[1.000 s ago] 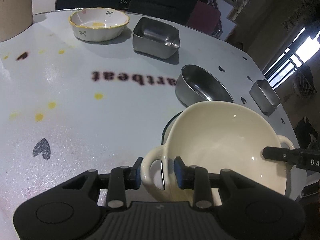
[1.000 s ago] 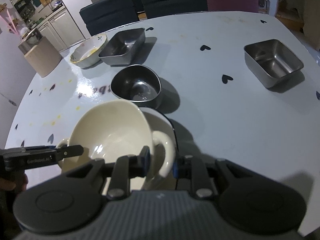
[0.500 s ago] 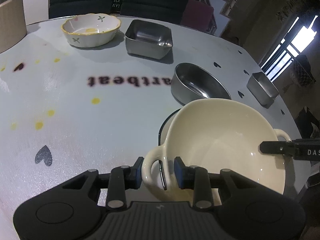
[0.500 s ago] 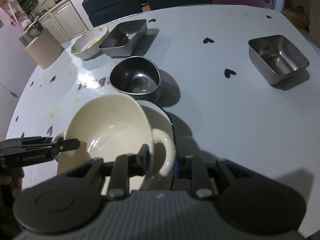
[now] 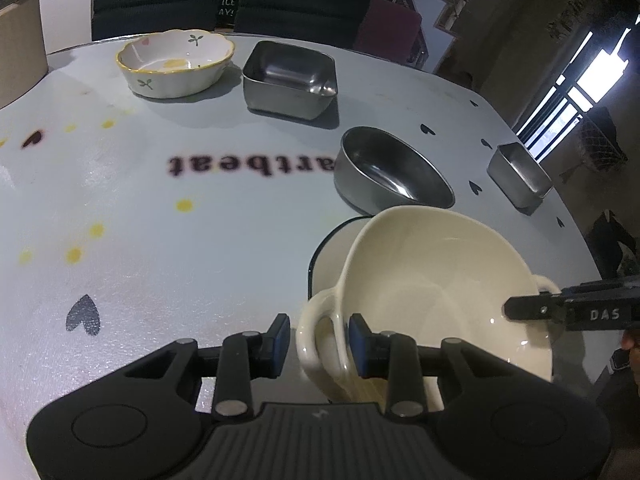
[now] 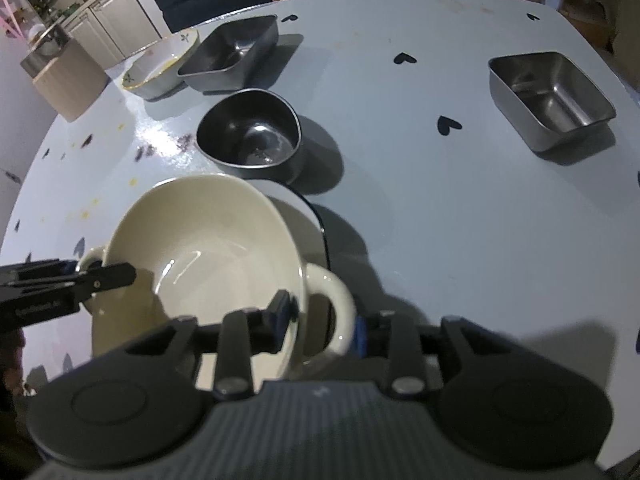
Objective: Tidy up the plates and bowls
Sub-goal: 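Lower the cream bowl onto the black-rimmed white plate with both grippers, then open both grippers to release the cream bowl handles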
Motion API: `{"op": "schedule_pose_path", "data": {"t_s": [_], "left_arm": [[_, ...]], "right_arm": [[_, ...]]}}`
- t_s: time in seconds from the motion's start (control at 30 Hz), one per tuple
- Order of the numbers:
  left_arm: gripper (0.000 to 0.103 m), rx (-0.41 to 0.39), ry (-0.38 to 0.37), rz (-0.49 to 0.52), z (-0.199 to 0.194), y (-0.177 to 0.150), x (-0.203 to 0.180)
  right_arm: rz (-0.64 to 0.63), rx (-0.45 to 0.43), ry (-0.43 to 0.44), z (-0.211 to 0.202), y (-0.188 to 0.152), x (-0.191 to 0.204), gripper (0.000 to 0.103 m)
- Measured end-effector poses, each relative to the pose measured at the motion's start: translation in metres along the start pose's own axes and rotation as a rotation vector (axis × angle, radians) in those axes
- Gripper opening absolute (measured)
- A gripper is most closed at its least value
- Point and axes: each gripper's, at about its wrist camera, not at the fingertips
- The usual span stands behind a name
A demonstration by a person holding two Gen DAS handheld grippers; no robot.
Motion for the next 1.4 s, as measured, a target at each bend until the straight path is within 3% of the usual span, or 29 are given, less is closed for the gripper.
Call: {"op": "schedule_pose_path", "data": {"t_s": [0.17, 0.7, 0.77, 0.8, 0.83, 0.9, 1.03, 1.13, 1.27, 1.4], "left_arm": [[0.035, 0.002, -0.001, 0.006, 0.0, 0.0, -0.001], [0.037, 0.01, 0.01, 0.021, 0.0, 0.0, -0.003], [0.049, 0.018, 0.018, 0.034, 0.0, 0.0, -0.005], [0.063, 0.019, 0.018, 0.038, -0.001, 0.0, -0.005], [0.076, 0.019, 0.016, 0.038, -0.001, -0.001, -0.005], [0.084, 0.019, 0.012, 0.039, -0.003, -0.002, -0.005], [0.094, 0.025, 0.021, 0.041, -0.005, -0.003, -0.006], [0.102, 0.009, 0.035, 0.049, -0.009, -0.005, -0.008], [0.103, -0.016, 0.061, 0.09, -0.017, -0.007, -0.013], [0.103, -0.034, 0.063, 0.105, -0.028, -0.008, -0.016]], "right_arm": [[-0.039, 0.015, -0.049, 0.005, -0.002, 0.005, 0.042], [0.008, 0.016, -0.017, 0.006, -0.002, -0.002, 0.041], [0.008, 0.012, -0.018, 0.006, -0.003, -0.002, 0.042], [0.012, 0.009, -0.017, 0.006, -0.003, -0.003, 0.042], [0.02, 0.005, -0.014, 0.006, -0.004, -0.003, 0.044], [0.027, -0.012, -0.004, 0.003, -0.004, -0.004, 0.052], [0.025, -0.05, 0.011, -0.005, -0.006, -0.003, 0.075], [0.01, -0.055, -0.005, -0.008, -0.01, -0.003, 0.083], [-0.022, -0.064, -0.05, -0.013, -0.016, -0.001, 0.102], [-0.025, -0.079, -0.063, -0.022, -0.023, 0.0, 0.103]]}}
Point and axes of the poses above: each gripper's, at about its wrist camera, not at the fingertips, and z roughly the way its jaws point, x to its left, y to its top, and after that the axes turned 6 degrees about -y, right-handed
